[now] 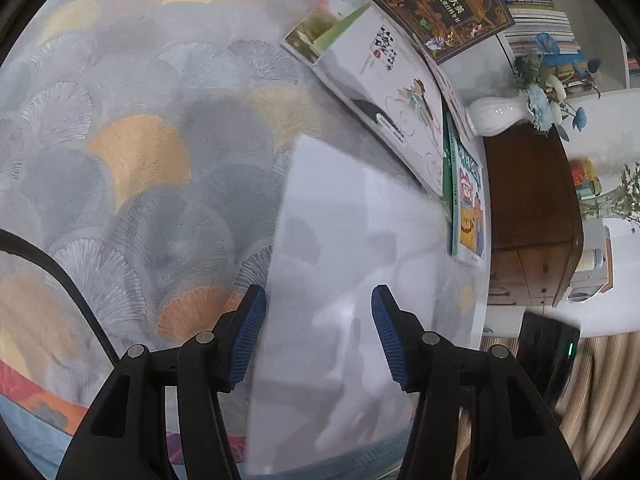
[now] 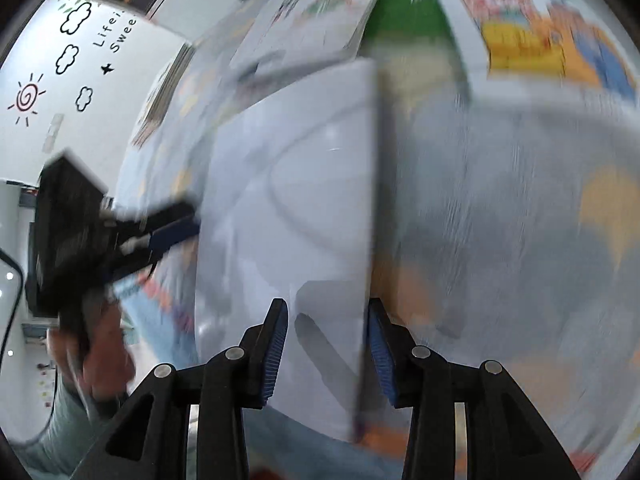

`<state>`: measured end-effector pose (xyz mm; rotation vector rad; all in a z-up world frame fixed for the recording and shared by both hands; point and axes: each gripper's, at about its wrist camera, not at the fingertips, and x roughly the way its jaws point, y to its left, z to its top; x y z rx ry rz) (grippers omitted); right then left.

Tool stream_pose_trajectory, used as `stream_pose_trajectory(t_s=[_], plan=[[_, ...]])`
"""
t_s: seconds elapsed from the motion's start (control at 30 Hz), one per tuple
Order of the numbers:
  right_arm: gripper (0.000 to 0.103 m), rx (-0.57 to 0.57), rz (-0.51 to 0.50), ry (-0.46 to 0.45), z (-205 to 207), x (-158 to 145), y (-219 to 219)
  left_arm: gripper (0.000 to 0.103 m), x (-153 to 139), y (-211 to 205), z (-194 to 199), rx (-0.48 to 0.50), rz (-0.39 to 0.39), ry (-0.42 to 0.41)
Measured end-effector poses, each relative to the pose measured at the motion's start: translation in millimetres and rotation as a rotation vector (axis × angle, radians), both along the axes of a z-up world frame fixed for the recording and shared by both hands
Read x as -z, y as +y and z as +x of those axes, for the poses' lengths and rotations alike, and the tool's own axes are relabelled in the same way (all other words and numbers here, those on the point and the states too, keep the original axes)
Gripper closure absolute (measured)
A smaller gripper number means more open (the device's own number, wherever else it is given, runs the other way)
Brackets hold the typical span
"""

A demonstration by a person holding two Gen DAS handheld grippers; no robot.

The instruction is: Organize books

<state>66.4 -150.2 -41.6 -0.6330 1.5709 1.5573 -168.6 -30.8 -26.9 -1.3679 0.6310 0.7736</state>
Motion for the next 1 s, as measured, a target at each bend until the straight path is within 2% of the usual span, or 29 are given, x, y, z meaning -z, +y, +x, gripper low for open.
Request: stream_pose_trajectory(t_s=[0.07,0.2,0.33,0.4,0.47,0.57,0.63,0.73,0.83,0.93,1.0], plan=[[0.063,0.04,0.025,0.003,1.2,-1.8,-8.7,0.051,-4.2,-3.8,-0.9,0.016,0.008,0.022],[0.063,0.145,0.054,0.016,17.1,2.4,9.0,0.051,-9.1,-20.9,-3.9,0.045,0.006,0.03],[0.06,0.157,0.053,0.075,10.5,4.3,22.6,0.051,-1.4,-32.6,-1.3,0.051,0.007,0.048],[0.06,0.153,0.058,0.051,8.3,-1.0,24.5,0.051,-0.5,-33.3,-4.5,0.03,0.006,0.037],[0.06,0.135,0.07,0.063,7.9,-9.6,22.3,0.051,0.0,-31.9,-9.9,0.02,0.004,0.029],[0.06,0.144,0.125,0.173,9.0,-39.4,20.7,0.051,0.9,-29.1,-22.7,0.003,-0.024,-0.01],[0.06,0.141,0.173,0.248,3.3,-67.1,22.0,0.051,-0.6,-27.6,-38.7,-0.024,-0.053,-0.073],[0.06,0.092,0.25,0.275,-26.4,-106.6,31.9,0.051,-11.7,-24.1,-79.3,-0.118,-0.056,-0.162],[0.06,0.021,0.316,0.311,-74.8,-133.7,46.0,0.051,-30.7,-23.7,-126.5,-0.198,-0.011,-0.179],[0.06,-0.066,0.301,0.372,-131.1,-134.8,61.1,0.051,-50.1,-26.9,-176.8,-0.268,0.045,-0.17],[0.06,-0.122,0.27,0.349,-169.5,-130.4,71.0,0.051,-56.1,-27.7,-205.9,-0.311,0.069,-0.132]])
